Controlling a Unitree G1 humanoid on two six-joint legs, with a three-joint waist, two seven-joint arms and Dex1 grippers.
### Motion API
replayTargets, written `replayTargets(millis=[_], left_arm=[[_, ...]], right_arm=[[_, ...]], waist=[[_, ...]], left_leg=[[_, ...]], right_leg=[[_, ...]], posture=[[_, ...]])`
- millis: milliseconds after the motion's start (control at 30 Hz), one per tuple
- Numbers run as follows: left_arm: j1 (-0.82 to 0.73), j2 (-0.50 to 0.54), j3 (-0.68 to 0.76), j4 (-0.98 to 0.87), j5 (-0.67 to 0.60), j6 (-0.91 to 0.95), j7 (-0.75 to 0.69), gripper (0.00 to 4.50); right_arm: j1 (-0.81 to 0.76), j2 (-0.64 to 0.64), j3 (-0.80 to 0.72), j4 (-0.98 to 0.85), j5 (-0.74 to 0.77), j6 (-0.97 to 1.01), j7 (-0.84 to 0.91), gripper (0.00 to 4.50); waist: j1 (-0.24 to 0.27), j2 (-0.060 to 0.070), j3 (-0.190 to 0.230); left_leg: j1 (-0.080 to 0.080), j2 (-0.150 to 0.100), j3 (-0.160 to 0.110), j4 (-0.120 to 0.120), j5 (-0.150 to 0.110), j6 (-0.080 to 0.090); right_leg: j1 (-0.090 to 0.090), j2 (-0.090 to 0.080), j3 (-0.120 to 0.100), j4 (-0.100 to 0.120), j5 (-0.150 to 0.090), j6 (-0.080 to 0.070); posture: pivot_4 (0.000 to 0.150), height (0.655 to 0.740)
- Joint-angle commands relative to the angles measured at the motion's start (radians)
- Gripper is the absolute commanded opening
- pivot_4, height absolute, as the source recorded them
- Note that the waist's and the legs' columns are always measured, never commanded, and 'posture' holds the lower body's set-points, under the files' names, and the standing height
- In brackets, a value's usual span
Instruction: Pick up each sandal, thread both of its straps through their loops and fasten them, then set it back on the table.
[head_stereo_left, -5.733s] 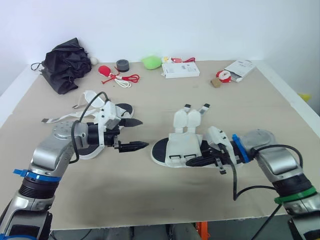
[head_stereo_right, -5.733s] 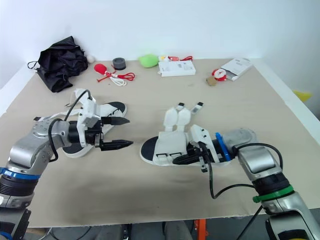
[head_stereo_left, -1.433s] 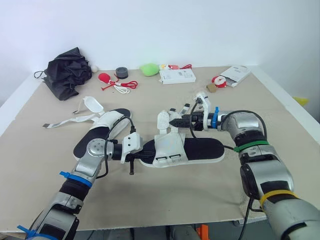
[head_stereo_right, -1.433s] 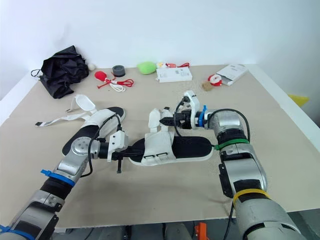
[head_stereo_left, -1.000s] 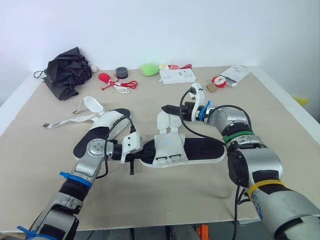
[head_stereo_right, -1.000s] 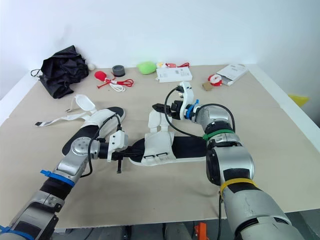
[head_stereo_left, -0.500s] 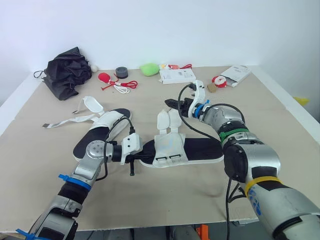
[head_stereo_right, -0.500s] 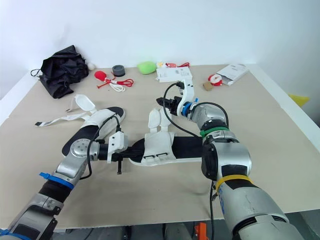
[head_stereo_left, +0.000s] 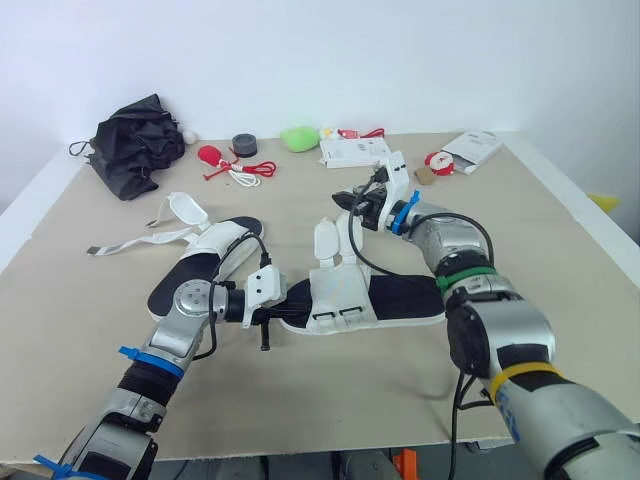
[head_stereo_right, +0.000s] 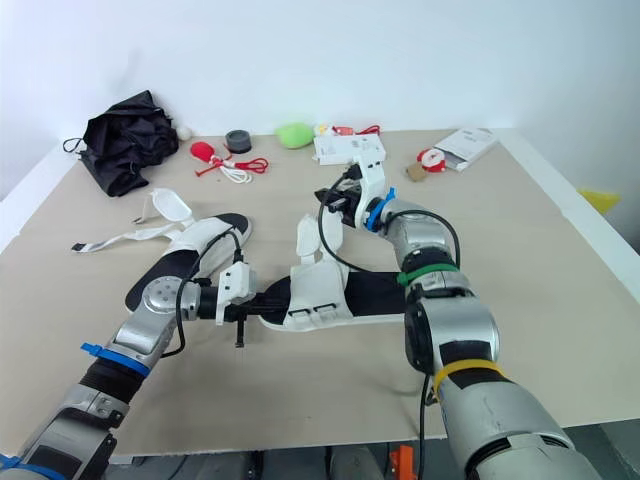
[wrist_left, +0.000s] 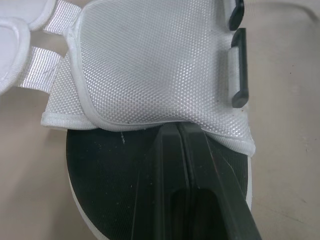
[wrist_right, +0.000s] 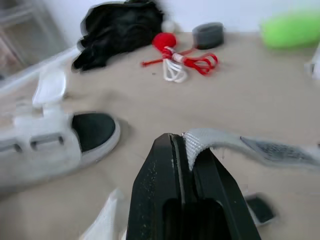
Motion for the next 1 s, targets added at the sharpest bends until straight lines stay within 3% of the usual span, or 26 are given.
replayTargets(millis=[33, 167, 333, 500, 667, 767, 933, 1000], left_arm=[[0.057, 0.006, -0.087, 0.113, 0.085, 0.048, -0.013, 0.00], [0.058, 0.001, -0.092, 0.120, 0.087, 0.046, -0.020, 0.00], [0.055, -0.002, -0.093, 0.125, 0.087, 0.043, -0.025, 0.00], [0.055, -0.008, -0.097, 0.129, 0.087, 0.042, -0.029, 0.00], [0.046, -0.013, -0.096, 0.139, 0.090, 0.041, -0.037, 0.00], [0.038, -0.017, -0.094, 0.147, 0.091, 0.041, -0.042, 0.00], [0.029, -0.019, -0.094, 0.159, 0.091, 0.036, -0.046, 0.00], [0.026, -0.019, -0.093, 0.163, 0.091, 0.033, -0.048, 0.00]], right_arm=[[0.115, -0.028, 0.095, -0.280, -0.048, -0.118, 0.077, 0.10], [0.297, -0.069, 0.175, -0.592, -0.135, -0.230, 0.016, 0.10], [0.428, -0.130, 0.238, -0.766, -0.291, -0.474, -0.107, 0.10], [0.465, -0.259, 0.250, -0.739, -0.723, -0.917, -0.536, 0.10], [0.480, -0.374, 0.291, -0.697, -1.047, -1.091, -0.920, 0.10], [0.496, -0.392, 0.299, -0.697, -1.080, -1.119, -1.008, 0.10], [0.535, -0.417, 0.312, -0.704, -0.988, -1.131, -0.964, 0.10], [0.545, -0.436, 0.320, -0.712, -0.970, -1.149, -0.949, 0.73]], waist=[[0.001, 0.000, 0.000], [0.004, 0.000, 0.000], [0.006, -0.001, -0.001], [0.010, -0.002, 0.000], [0.011, -0.005, 0.000], [0.011, -0.006, 0.000], [0.010, -0.012, 0.000], [0.010, -0.012, 0.000]], left_leg=[[0.000, 0.000, 0.000, 0.000, 0.000, 0.000], [-0.001, -0.001, -0.001, -0.001, -0.001, -0.002], [0.000, -0.001, 0.000, 0.000, -0.002, -0.003], [0.002, -0.002, 0.000, 0.000, -0.002, -0.004], [0.002, -0.010, 0.001, -0.001, -0.003, -0.005], [0.001, -0.014, 0.002, -0.001, -0.003, -0.006], [0.002, -0.015, 0.001, -0.001, -0.003, -0.005], [0.002, -0.015, 0.001, -0.001, -0.003, -0.005]], right_leg=[[0.000, 0.000, 0.000, 0.000, 0.000, 0.000], [0.000, 0.000, 0.000, 0.000, -0.003, 0.001], [0.000, -0.001, 0.000, 0.000, -0.004, 0.001], [-0.003, -0.004, 0.000, -0.001, -0.005, 0.000], [-0.003, -0.012, 0.000, -0.001, -0.009, 0.004], [0.002, -0.016, 0.001, -0.001, -0.011, 0.007], [0.005, -0.017, 0.001, -0.001, -0.011, 0.008], [0.006, -0.017, 0.002, -0.001, -0.011, 0.008]], posture=[[0.150, 0.7400], [0.150, 0.7400], [0.150, 0.7400], [0.150, 0.7400], [0.150, 0.7400], [0.150, 0.7400], [0.150, 0.7400], [0.150, 0.7400]])
